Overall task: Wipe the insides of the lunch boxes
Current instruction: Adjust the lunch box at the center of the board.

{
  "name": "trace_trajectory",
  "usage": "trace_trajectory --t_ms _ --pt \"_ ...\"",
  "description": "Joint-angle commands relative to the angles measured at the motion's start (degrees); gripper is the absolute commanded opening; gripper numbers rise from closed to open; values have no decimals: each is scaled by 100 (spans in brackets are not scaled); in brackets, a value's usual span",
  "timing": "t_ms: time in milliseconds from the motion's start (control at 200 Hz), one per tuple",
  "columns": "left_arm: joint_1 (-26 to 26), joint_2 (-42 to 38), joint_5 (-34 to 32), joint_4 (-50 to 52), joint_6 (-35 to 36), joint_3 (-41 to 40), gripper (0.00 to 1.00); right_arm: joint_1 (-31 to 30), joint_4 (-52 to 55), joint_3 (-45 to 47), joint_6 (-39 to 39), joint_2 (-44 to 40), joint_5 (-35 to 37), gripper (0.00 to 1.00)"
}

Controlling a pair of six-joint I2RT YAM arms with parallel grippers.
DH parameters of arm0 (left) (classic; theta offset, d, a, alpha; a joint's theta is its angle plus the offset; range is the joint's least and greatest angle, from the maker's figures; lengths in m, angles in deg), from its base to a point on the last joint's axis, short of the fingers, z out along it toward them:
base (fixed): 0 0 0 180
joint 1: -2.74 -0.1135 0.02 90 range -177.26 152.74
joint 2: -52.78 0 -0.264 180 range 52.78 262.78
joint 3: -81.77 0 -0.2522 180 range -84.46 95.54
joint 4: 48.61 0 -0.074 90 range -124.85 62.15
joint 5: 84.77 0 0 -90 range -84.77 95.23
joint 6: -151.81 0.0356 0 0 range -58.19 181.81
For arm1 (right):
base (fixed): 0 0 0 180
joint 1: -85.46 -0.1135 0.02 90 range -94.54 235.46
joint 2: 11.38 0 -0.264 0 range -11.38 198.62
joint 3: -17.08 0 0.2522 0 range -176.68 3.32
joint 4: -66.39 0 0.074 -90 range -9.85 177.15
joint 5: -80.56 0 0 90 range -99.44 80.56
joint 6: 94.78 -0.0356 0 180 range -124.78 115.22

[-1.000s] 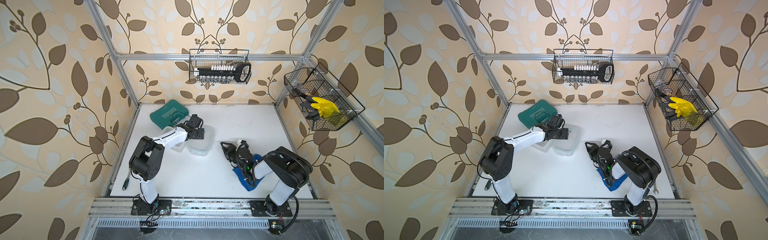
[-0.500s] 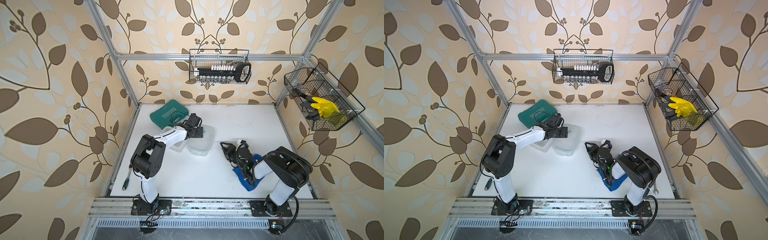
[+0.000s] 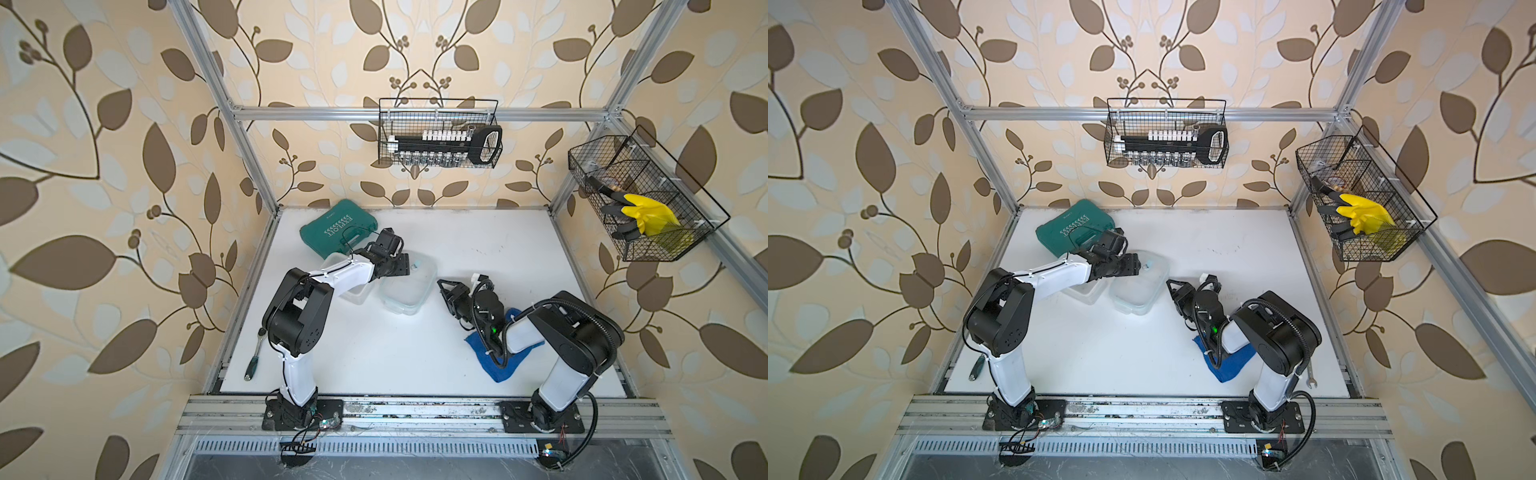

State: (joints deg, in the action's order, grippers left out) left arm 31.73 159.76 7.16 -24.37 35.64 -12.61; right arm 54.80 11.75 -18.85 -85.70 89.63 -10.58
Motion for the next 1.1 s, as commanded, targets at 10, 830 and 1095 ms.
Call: trace_trajectory --t_ms 10,830,1095 --pt "221 -48 466 170 -375 -354 71 39 -199 -176 -33 317 -271 52" --pt "954 -835 -106 392 -1221 -951 71 558 -201 -393 -284 689 -568 51" --pt "945 -1609 -1219 1078 -690 -509 76 815 266 10 -284 -199 -459 56"
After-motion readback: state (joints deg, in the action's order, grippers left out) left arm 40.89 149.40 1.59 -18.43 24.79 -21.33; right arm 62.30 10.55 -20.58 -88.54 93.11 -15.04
